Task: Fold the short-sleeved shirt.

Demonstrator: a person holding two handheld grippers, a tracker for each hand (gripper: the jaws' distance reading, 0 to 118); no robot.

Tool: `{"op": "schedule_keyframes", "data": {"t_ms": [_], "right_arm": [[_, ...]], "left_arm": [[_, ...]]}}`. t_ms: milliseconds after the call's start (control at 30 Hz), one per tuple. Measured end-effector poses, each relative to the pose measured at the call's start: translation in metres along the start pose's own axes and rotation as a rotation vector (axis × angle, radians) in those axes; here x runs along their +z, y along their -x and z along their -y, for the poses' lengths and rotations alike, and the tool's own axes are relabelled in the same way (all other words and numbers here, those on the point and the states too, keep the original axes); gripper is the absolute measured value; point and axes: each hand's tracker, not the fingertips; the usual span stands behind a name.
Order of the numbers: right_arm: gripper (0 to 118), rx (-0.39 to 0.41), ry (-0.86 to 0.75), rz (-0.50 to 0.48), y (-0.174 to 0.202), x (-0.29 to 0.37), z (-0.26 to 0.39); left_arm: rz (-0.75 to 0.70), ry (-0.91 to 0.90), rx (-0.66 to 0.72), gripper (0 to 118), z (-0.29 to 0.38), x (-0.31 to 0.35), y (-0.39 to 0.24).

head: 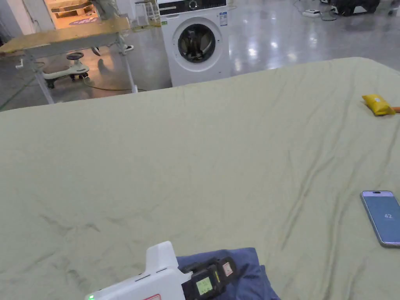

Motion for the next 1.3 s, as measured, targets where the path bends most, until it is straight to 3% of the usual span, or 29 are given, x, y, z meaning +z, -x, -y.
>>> {"op": "schedule_keyframes", "data": {"t_ms": [33,67,200,300,433,467,533,633,733,800,900,933,1067,1167,1267,1300], "right_arm": [[0,-0.002,-0.001,-0.004,0.001,0.000,0.000],[0,-0.001,-0.001,-0.004,0.002,0.000,0.000],[0,0.035,0.017,0.015,0.007,-0.003,0.001],[0,0.067,0.050,0.031,0.011,-0.005,0.004],[0,0.126,0.108,0.030,0.020,-0.014,0.009],[0,0.130,0.118,0.020,0.023,-0.019,0.009],[0,0.144,0.145,-0.022,0.029,-0.037,0.003],[0,0.180,0.172,-0.067,0.042,-0.073,-0.013],[0,0.213,0.229,-0.103,0.054,-0.120,-0.027],[0,0.264,0.261,-0.051,0.060,-0.152,-0.032],[0,0.364,0.454,0.119,0.058,-0.198,-0.026],[0,0.374,0.506,0.113,0.055,-0.207,-0.020],[0,0.319,0.427,0.104,0.057,-0.196,-0.020],[0,0.336,0.404,0.115,0.057,-0.196,-0.013],[0,0.339,0.393,0.121,0.058,-0.195,-0.013],[0,0.342,0.394,0.122,0.058,-0.195,-0.013]], "left_arm": [[-0.010,0.012,0.018,11,0.001,-0.005,0.003],[-0.027,0.020,0.026,3,0.004,-0.012,0.007],[-0.013,0.180,0.002,3,0.031,-0.059,0.006],[-0.124,0.277,-0.053,2,0.055,-0.096,0.009],[-0.064,0.214,-0.026,3,0.048,-0.076,0.005],[-0.022,0.194,-0.044,7,0.044,-0.065,0.003],[0.006,0.144,-0.121,25,0.034,-0.034,-0.003],[-0.012,0.049,-0.163,76,0.020,0.016,0.002],[-0.076,-0.016,-0.126,85,0.010,0.056,0.020],[-0.090,-0.026,-0.085,89,0.006,0.075,0.039],[-0.163,-0.066,0.014,90,0.006,0.095,0.064],[-0.161,-0.083,0.057,90,0.005,0.095,0.072],[-0.082,-0.072,0.230,91,0.006,0.084,0.101],[-0.073,-0.025,0.236,89,0.011,0.059,0.110],[-0.061,0.019,0.224,72,0.018,0.032,0.113],[-0.072,0.036,0.225,47,0.019,0.027,0.114]]}}
